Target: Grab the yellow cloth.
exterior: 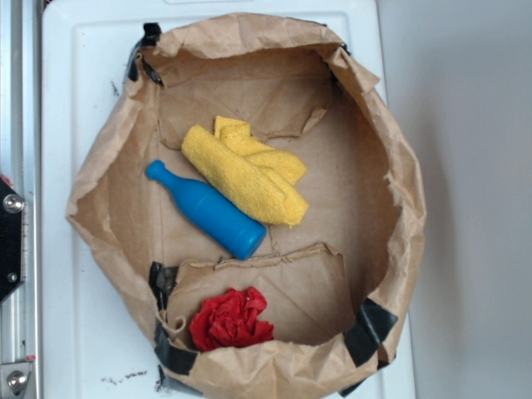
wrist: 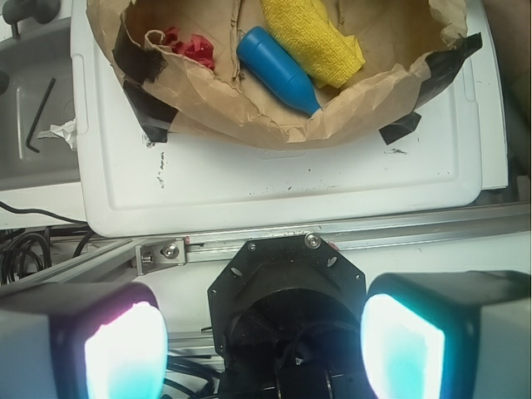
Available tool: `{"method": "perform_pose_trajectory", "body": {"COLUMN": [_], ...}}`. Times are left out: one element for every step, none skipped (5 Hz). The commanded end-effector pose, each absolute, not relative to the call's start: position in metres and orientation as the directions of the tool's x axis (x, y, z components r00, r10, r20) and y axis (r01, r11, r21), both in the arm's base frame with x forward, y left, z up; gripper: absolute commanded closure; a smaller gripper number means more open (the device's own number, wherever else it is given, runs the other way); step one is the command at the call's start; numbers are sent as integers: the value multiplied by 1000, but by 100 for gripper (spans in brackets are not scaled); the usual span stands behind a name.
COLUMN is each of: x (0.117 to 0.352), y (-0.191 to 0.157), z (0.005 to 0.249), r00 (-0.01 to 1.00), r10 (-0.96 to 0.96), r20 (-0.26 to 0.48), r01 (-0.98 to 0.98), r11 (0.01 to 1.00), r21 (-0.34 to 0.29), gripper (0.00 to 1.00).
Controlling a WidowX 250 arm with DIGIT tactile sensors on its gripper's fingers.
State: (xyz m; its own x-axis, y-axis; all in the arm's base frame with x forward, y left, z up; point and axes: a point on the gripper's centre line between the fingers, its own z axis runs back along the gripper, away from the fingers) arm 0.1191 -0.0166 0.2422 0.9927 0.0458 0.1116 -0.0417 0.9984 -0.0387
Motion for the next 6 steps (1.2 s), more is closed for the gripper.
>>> {"method": "perform_pose_trajectory", "body": {"x": [119,169,204,230,258,274], "y": [-17,-14,-7,8,16,9], "z": [242,234,233,226,200,166], "r00": [993,985,975,960,947,953], "r10": [46,66,78,14,-33,-73], "r20": [112,157,209,280,320,294], "r01": [-42,-58,-63,20,82,115], "r11": [998,997,995,993,986,985], "r21": [-39,-54,-75,-118,-143,-126], "gripper": [0,0,0,0,0,0]}}
